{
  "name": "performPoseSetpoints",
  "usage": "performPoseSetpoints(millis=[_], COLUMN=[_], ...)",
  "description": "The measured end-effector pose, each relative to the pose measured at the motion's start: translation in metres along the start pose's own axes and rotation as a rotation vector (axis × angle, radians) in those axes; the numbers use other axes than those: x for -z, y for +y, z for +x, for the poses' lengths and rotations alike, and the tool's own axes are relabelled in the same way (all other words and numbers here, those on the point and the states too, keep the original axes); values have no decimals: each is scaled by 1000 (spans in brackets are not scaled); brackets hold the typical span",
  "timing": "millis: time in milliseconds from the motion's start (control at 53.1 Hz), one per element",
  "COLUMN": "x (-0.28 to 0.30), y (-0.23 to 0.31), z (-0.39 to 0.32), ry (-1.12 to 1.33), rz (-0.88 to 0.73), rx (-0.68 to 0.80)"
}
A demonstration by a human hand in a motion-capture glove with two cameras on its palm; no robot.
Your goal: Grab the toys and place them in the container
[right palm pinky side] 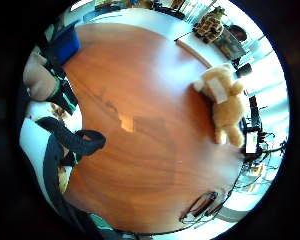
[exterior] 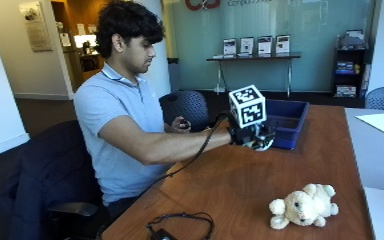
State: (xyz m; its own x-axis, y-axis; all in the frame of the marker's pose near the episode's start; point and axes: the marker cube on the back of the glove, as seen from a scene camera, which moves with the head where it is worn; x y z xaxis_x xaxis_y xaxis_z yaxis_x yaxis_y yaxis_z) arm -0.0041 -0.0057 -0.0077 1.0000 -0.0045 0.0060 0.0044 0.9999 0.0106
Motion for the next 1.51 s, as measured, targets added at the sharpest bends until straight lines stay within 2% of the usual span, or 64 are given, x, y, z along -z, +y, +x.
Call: performPoseSetpoints(millis=[113,226,301,565,809,941,1186,1280,1506], x=[42,85,94,39,17,16,56,84,145], y=[-33,-82,-107,-166,-174,-166,-150,-137,-84], z=[-27,-86,-125,-238,-255,-242,-183,-130,43], ry=[-5,-9,0,-1,-3,76,132,183,273], rz=[35,55,28,-110,-154,-284,-205,-168,-132], rx=[42,127,194,309,305,281,204,118,-214])
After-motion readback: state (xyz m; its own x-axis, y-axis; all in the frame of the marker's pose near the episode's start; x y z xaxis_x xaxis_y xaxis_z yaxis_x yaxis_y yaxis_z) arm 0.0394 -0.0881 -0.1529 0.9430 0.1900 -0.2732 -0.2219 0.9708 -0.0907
